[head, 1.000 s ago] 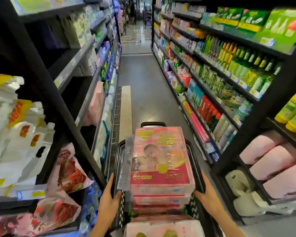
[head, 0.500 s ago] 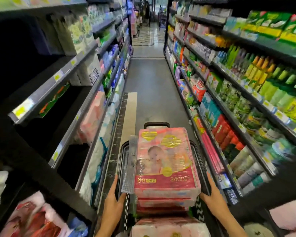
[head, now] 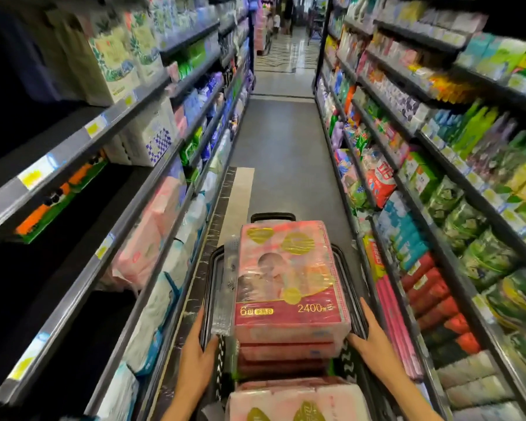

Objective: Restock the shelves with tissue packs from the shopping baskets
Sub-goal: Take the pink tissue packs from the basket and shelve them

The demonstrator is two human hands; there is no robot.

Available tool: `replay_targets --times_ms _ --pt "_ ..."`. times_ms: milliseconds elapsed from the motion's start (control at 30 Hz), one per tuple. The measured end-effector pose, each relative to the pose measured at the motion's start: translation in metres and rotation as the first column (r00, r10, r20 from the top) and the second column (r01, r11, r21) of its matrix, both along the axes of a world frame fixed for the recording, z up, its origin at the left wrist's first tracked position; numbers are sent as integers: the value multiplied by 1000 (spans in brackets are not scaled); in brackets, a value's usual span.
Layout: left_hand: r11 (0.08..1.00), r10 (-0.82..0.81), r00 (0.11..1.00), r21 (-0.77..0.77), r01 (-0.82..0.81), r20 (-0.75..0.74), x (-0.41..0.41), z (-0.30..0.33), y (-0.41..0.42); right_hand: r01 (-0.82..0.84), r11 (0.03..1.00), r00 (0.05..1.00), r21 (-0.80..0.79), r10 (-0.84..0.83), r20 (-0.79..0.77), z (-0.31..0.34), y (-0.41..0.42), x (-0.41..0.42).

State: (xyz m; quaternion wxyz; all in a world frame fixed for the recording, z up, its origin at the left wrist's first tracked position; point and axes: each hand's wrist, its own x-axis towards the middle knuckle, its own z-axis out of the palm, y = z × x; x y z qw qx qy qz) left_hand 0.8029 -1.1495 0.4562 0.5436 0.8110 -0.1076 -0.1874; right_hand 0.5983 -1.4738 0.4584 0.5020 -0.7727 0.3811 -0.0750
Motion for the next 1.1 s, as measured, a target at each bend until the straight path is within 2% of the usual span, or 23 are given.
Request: replay_targets --times_ms 133,267,467,633,700,933,1100 --pt "990 143 990 -15 -143 15 24 2 -36 -153 988 988 28 153 -29 -13 -61 75" --pt "943 333 943 -27 -332 16 36 12 -77 -350 936 935 48 351 -37 -6 -120 160" --pt "806 592 806 19 -592 -16 46 15 -139 -596 800 802 73 596 17 26 -180 274" --pt "695 719 694 37 -718 -42 74 16 -168 -752 649 658 116 751 60 15 -213 356" --pt "657 754 656 39 -753 -34 92 14 -172 -781 610 621 135 781 63 -5 -222 394" --pt "526 847 521 18 -851 -102 142 0 -186 -814 565 578 135 811 92 18 -194 488" --pt "438 894 435 1 -899 -106 177 -1 -204 -877 467 473 112 880 36 7 -195 549"
